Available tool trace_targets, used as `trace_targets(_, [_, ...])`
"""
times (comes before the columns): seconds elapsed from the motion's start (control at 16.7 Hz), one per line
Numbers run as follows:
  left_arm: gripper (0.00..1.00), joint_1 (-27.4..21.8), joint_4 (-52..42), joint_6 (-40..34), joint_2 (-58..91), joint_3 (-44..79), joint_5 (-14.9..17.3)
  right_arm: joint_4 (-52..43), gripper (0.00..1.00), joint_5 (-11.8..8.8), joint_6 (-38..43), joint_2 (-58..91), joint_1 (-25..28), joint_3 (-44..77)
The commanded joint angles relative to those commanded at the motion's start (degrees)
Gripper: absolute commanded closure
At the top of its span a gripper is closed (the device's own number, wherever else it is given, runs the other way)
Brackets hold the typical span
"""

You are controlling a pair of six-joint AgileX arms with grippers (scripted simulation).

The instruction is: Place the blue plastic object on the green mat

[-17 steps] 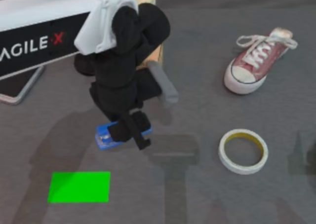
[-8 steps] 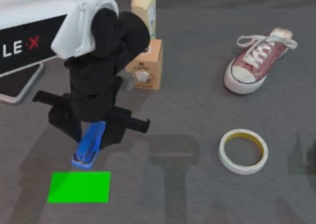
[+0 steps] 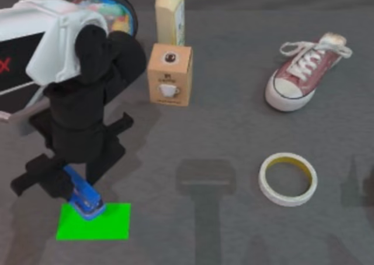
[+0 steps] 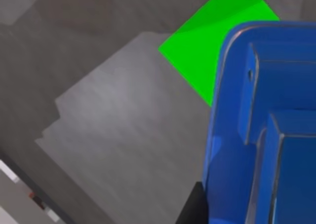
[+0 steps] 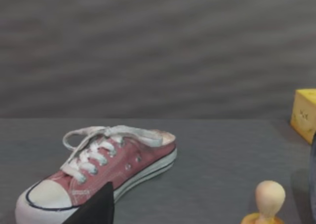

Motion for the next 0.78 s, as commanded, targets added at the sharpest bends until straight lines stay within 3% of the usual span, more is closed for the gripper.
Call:
trace_targets(0.24, [1.00,1.82,2.90,-21.40,-3.31,-3.06,2.12,0.00,0.00,0.00,0.00,0.00,0.00,0.00])
trace_targets(0.42, [1.00,3.02,5.67,-32.85,-5.80,-4.62,3.86,0.00,0.00,0.00,0.00,0.00,0.00,0.00])
trace_targets(0.6, [1.00,3.75,7.73,-39.10,-7.43,-5.34,5.10,0.00,0.00,0.00,0.00,0.00,0.00,0.00])
trace_targets(0.78, [1.00,3.88,8.17,-40.24,-7.75,-5.45,5.37,0.00,0.00,0.00,0.00,0.00,0.00,0.00])
